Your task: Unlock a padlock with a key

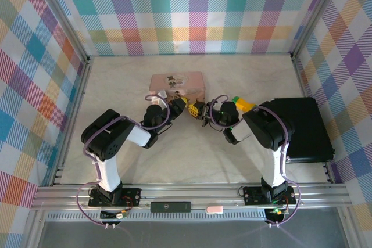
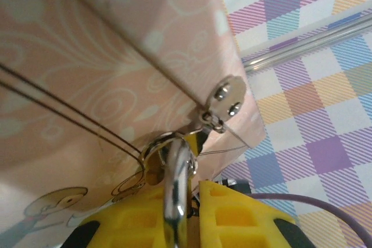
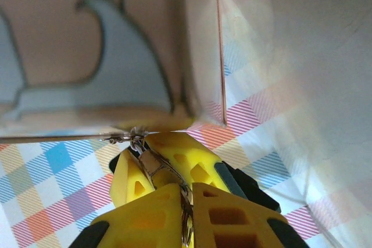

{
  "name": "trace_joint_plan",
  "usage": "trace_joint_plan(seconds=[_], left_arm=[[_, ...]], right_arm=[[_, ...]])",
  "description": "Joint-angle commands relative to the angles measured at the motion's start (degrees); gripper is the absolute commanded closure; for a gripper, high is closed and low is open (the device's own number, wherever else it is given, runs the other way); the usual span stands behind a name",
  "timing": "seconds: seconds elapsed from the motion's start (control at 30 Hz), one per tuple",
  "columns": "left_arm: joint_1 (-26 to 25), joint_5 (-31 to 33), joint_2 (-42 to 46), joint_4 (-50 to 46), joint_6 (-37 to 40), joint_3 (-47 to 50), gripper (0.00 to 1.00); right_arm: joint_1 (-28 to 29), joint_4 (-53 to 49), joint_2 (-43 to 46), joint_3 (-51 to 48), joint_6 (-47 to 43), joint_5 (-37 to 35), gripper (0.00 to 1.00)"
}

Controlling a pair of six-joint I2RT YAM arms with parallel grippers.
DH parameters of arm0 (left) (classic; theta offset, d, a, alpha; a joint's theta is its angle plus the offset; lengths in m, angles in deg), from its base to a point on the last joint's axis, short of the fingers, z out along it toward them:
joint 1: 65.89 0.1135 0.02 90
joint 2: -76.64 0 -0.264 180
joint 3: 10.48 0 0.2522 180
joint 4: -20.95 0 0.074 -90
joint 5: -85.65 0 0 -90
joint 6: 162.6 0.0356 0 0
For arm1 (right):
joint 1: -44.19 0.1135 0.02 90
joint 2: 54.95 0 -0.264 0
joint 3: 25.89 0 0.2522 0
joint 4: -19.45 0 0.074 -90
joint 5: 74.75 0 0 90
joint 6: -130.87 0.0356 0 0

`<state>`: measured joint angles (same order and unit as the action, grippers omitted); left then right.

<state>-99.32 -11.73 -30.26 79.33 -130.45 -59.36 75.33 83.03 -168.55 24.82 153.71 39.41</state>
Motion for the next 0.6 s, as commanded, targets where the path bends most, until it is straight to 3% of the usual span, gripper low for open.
trace_joint_plan(seconds=[0.0, 0.1, 0.2, 0.37, 0.57], left_arm=[[-3.57, -3.95, -0.67, 5.56, -1.48, -1.61, 1.00], [-3.57, -1.85, -0.84, 5.47, -1.03, -1.60, 1.00], [-3.57, -0.69, -0.86, 5.29, -0.69, -1.97, 1.00], [-3.57, 1.15, -1.52, 5.12, -0.69, -1.80, 1.00], [-3.57, 3.93, -2.25, 4.06, -0.45, -0.42, 1.00]], right_arm=[[-0.58, 1.97, -0.45, -2.58, -9.36, -0.92, 0.80], [-1.51, -0.74, 1.05, -5.75, -14.70, -0.81, 0.64], [-2.30, -4.56, 3.17, -8.14, -20.17, -0.39, 0.55], [-2.83, -17.23, 10.37, -9.46, -29.75, -1.02, 0.52], [-3.19, -47.01, 22.09, -5.19, -45.03, -5.28, 0.50]])
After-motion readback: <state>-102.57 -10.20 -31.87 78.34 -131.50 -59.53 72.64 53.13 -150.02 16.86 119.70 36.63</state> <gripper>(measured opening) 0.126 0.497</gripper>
